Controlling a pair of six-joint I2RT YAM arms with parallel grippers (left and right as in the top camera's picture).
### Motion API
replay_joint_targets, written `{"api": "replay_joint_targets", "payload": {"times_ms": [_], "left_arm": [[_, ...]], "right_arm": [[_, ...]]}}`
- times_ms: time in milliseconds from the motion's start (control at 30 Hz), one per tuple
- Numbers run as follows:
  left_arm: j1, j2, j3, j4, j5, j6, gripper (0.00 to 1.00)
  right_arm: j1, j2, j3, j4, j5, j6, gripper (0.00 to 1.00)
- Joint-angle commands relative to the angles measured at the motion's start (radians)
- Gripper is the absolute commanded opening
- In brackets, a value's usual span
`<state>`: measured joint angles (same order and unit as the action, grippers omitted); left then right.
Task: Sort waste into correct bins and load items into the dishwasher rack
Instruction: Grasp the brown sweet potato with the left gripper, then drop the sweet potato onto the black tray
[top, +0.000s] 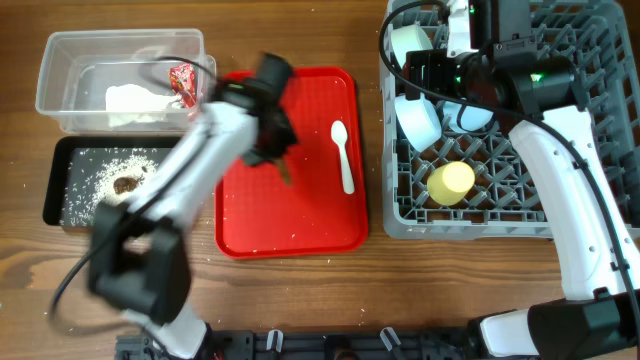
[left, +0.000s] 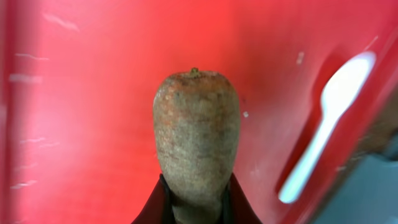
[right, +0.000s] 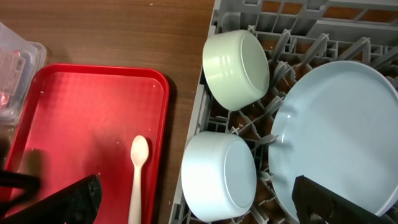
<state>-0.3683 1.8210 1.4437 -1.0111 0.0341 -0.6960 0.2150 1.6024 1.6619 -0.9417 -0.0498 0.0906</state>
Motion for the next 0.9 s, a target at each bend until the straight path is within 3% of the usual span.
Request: {"api": "replay_joint_targets", "payload": {"times_ms": [0, 100, 200, 333, 467, 533, 667, 767, 867], "left_arm": [[0.194, -0.187, 0.033, -0.112, -0.055, -0.002, 0.04], [0.388, -0.219, 0.031, -0.208, -0.201, -0.131, 0.04], [0.509, -0.214, -0.034, -0.179, -0.239, -0.237, 0.04], [0.616, -0.214, -0.227, 0.016, -0.241, -0.357, 0.04], [0.628, -0.214, -0.420, 0.283, -0.240, -0.360, 0.06], [0.629, -0.214, -0.471, 0.349, -0.241, -0.360, 0.13], [0.629, -0.214, -0.482, 0.357, -0.241, -0.360, 0.36], [0.629, -0.214, -0.482, 0.364, -0.241, -0.359, 0.45], [0.629, -0.214, -0.482, 0.369, -0.241, -0.359, 0.47]], "right_arm": [[0.000, 0.004, 0.006, 0.006, 0.017, 0.013, 1.00], [0.000, 0.004, 0.006, 0.008, 0.017, 0.013, 1.00], [0.000, 0.004, 0.006, 0.008, 0.017, 0.013, 1.00], [0.000, 0.004, 0.006, 0.009, 0.017, 0.014, 1.00], [0.000, 0.004, 0.006, 0.008, 0.016, 0.014, 1.00], [0.000, 0.004, 0.006, 0.007, 0.016, 0.014, 1.00], [0.000, 0.004, 0.006, 0.006, 0.016, 0.015, 1.00], [0.000, 0.004, 0.006, 0.006, 0.016, 0.015, 1.00], [0.000, 0.004, 0.006, 0.006, 0.014, 0.015, 1.00]]}}
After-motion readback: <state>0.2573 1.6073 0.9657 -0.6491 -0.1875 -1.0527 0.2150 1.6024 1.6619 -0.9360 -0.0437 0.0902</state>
